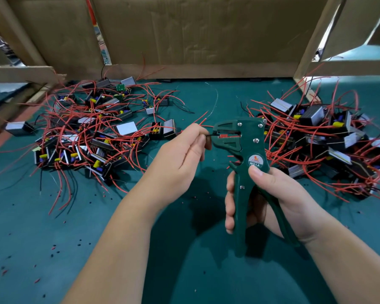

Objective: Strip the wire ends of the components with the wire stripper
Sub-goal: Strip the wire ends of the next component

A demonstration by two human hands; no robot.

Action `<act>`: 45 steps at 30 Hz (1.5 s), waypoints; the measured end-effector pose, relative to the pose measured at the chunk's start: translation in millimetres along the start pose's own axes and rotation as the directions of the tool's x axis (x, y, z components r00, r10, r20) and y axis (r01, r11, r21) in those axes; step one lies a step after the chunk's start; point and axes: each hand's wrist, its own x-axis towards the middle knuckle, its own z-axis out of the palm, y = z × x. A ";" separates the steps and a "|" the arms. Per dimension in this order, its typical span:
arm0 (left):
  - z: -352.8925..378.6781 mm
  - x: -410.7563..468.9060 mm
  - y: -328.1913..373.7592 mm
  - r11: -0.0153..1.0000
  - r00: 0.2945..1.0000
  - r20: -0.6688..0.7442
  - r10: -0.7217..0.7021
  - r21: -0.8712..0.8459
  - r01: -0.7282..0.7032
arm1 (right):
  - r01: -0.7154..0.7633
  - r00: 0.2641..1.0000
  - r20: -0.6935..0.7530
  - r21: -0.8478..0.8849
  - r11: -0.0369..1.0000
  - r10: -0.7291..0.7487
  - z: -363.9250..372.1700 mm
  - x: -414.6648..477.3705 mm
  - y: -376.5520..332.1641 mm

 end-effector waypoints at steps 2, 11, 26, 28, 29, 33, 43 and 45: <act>0.4 -0.4 0.6 1.000 1.000 0.001 0.003 -0.012 -0.003 | -0.005 1.000 0.003 0.012 1.000 0.005 0.5 -0.9 -0.1; 0.4 -0.4 4.5 0.999 1.000 0.015 0.012 -0.047 -0.011 | -0.031 0.999 0.046 0.070 0.997 0.028 2.7 -2.2 -1.5; 9.4 -0.9 -6.4 0.971 0.967 0.127 -0.222 0.120 0.207 | 0.022 0.949 -0.315 0.147 0.989 0.025 12.6 9.6 5.7; 10.2 0.8 -6.7 0.974 0.974 0.069 -0.214 0.085 0.208 | 0.117 0.958 -0.279 0.171 0.978 -0.065 9.2 10.2 3.1; 10.1 1.9 -7.2 0.976 0.977 0.025 -0.213 0.042 0.212 | 0.143 0.959 -0.268 0.184 0.972 -0.090 8.0 10.0 2.2; 14.3 5.0 0.1 0.936 0.953 -0.051 -0.300 -0.209 0.284 | 0.104 0.988 -0.137 0.243 0.964 -0.072 7.2 9.5 3.8; 11.3 1.3 6.9 0.794 0.966 0.160 -0.204 -0.550 0.259 | 0.181 0.928 -0.330 -0.009 0.983 -0.174 4.6 14.9 4.3; 10.7 3.4 4.6 0.901 0.967 -0.089 -0.238 -0.392 0.186 | 0.345 0.814 -0.456 -0.118 0.931 -0.359 -3.8 13.2 -5.3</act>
